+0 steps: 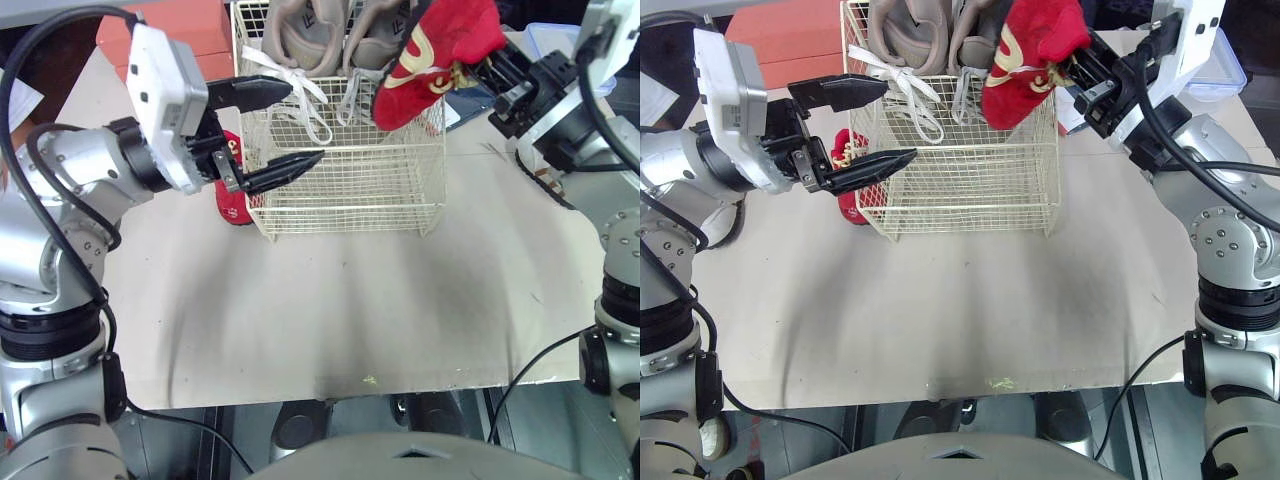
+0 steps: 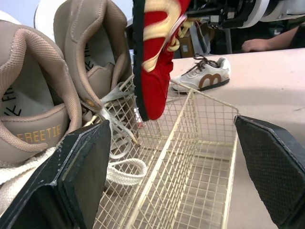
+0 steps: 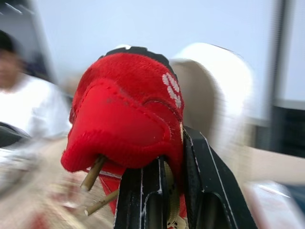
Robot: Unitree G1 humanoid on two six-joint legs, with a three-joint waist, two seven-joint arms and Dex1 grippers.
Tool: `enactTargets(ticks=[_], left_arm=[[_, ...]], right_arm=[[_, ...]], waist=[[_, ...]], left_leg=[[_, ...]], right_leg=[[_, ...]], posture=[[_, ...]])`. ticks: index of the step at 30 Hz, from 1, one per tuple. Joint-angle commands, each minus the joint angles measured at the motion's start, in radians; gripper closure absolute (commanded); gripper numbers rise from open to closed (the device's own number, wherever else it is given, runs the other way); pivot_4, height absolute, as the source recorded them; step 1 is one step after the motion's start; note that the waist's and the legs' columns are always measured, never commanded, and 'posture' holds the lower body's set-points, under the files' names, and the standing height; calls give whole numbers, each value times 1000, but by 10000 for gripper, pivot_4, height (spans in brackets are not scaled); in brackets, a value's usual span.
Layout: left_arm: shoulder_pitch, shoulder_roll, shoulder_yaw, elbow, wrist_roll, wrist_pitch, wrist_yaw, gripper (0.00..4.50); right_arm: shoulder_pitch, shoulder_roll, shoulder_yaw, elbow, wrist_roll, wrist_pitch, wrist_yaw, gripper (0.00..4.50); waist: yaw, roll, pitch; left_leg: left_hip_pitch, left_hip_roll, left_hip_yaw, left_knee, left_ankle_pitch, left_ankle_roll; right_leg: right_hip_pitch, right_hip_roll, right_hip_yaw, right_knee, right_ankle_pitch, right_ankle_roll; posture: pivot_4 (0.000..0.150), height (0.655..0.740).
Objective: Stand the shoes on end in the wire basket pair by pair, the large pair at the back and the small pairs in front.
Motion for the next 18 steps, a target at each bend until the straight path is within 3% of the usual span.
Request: enactTargets(ticks=[1,6,12,16,18], left_arm=[[-25,17,9,-27,12,10,24,246],[-38,15,-4,-29,21,21,33,246],[-52,3,-21,-46,9,35,40,246],[-38,12,-8,-50,-7,52,40,0],[-22,17,2,-55,-27,71,34,0]], right_arm=[[-17,-45,54,-56,-103,82,-7,45000],[-1,-47,116,-112,-140,201,-2,45000],[-8,56,121,-92,-161,263,-20,45000],[-12,62,91,-63,-201,263,0,30534],[-11,50,66,-66,-202,269,19,19475]], waist=[[-2,0,0],[0,0,0],[-1,0,0],[-3,0,0],[-2,0,0]], left_leg=[[0,1,0,0,0,0],[0,0,0,0,0,0],[0,0,0,0,0,0],[0,1,0,0,0,0],[0,0,0,0,0,0]], right_leg=[[0,0,0,0,0,0],[0,0,0,0,0,0],[0,0,0,-1,0,0],[0,0,1,0,0,0],[0,0,1,0,0,0]], posture=[[1500,7400],[1500,7400],[1500,7400],[1500,7400],[1500,7400]])
